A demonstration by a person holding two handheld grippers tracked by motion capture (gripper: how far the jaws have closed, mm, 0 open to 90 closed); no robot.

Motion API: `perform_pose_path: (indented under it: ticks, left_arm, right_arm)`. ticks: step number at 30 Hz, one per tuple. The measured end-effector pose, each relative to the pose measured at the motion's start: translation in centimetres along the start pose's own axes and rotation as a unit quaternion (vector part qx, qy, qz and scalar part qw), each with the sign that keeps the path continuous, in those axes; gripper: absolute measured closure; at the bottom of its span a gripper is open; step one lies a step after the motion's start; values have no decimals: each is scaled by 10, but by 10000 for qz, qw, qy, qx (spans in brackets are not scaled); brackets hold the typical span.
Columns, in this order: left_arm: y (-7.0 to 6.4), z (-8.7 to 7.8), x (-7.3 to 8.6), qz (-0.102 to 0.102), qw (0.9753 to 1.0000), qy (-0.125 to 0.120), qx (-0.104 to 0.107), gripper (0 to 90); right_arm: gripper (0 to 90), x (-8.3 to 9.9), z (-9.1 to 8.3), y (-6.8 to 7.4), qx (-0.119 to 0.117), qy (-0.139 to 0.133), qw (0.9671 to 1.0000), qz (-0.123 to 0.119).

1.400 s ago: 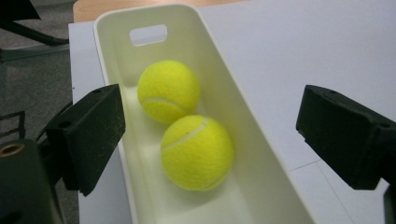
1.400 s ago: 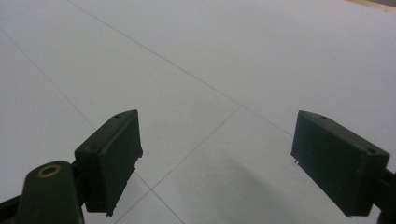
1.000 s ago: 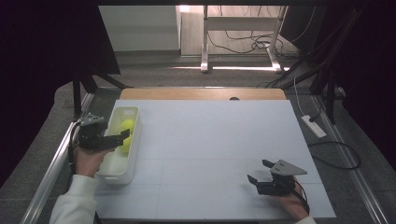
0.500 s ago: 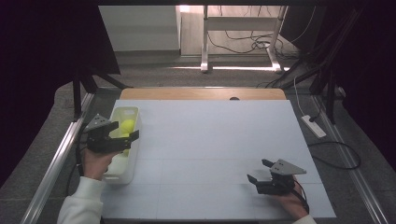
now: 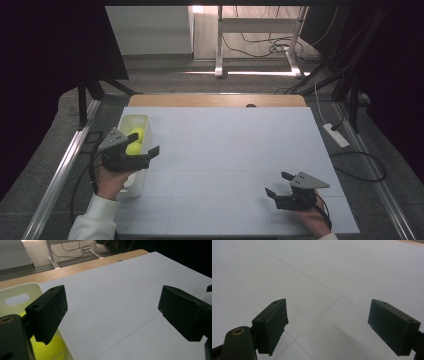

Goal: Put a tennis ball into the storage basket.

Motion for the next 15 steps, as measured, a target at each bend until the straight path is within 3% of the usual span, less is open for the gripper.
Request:
perform_pose_path:
  ticks: [11,15]
  left_arm:
    - [-25,7,11,414,9988,9,247,103]
    - [-33,8,17,476,9983,-8,325,103]
  right_arm:
    - [156,-1,-1,1,-17,-41,10000,-36]
    - [156,-1,-3,4,-33,-60,10000,-58]
Point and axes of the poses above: each handheld gripper's, and its own axes: z roughly forward along the jaws, x roughly out of its underside, y roughly to its left, the point moved 6 cm from there along z, roughly forward along the jaws, and after that the axes turned 14 degrees about y, right-handed, at the moved point
